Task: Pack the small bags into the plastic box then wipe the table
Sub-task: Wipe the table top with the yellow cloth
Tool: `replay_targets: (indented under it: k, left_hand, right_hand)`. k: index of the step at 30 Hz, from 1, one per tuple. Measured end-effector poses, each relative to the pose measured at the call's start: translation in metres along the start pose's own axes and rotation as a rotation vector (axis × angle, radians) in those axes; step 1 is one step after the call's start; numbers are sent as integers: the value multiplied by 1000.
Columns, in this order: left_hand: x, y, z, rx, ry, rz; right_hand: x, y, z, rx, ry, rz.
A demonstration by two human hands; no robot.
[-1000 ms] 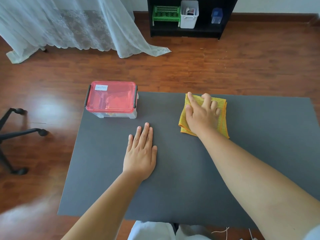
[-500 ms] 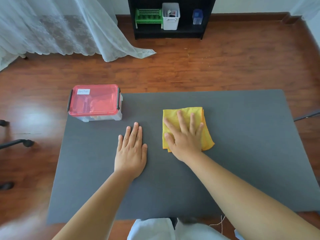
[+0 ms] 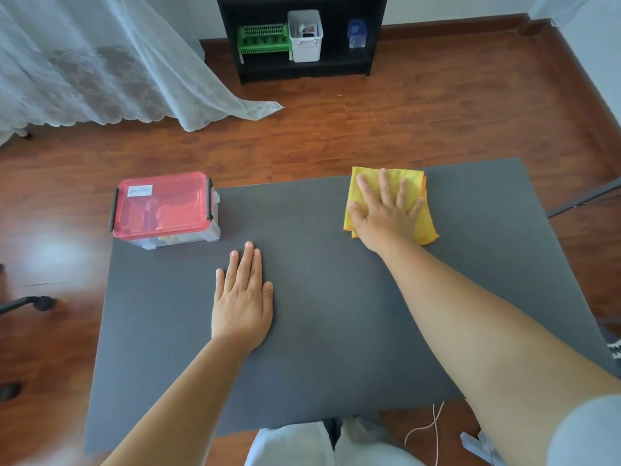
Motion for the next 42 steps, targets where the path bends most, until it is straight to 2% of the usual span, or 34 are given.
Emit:
replay_targets:
  k: [5,8,11,16,18,22,25,28,33,35,38,42]
  left_hand:
    - [1,0,-1,13,-3,8]
    - [2,1,-7,63,-15,29]
    - [5,3,-25,135,-27,54]
    - [11,1,-57,228,-24,56]
    - [10,-1,-56,199,10,33]
    - [4,0,-40,37,63,-24]
    - [5,2,-40,33,31,-12]
    - [6,2,-45,75,13,11]
    - [9,3,-50,60,-29,33]
    - [11,4,-54,43,-31,43]
    - [14,6,-64,36,-35,40]
    - [20,7,-82,62,-37,39]
  right_hand:
    - [-2,32,-77,214,-44,13]
    - [6,74,-93,257,-50,17]
    - [22,124,-71,147,-15,3]
    - [46,171,11,-116,15,-12]
    - [46,161,40,-196,11,-9]
    - [39,114,74,-275,33,21]
    - [28,73,62,-236,30,33]
    - [15,47,10,-116,21,25]
    - [7,75,-91,42,5,8]
    - [11,110,-105,6,34,-13]
    - [26,158,-88,-122,74,-13]
    - [35,162,-46,-303,81,1]
Point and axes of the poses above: each hand's wrist, its own y-axis away from the middle knuckle, its own x-axis out of the palm, z = x × y, the point moved 9 cm from there along -y, towards the middle knuckle
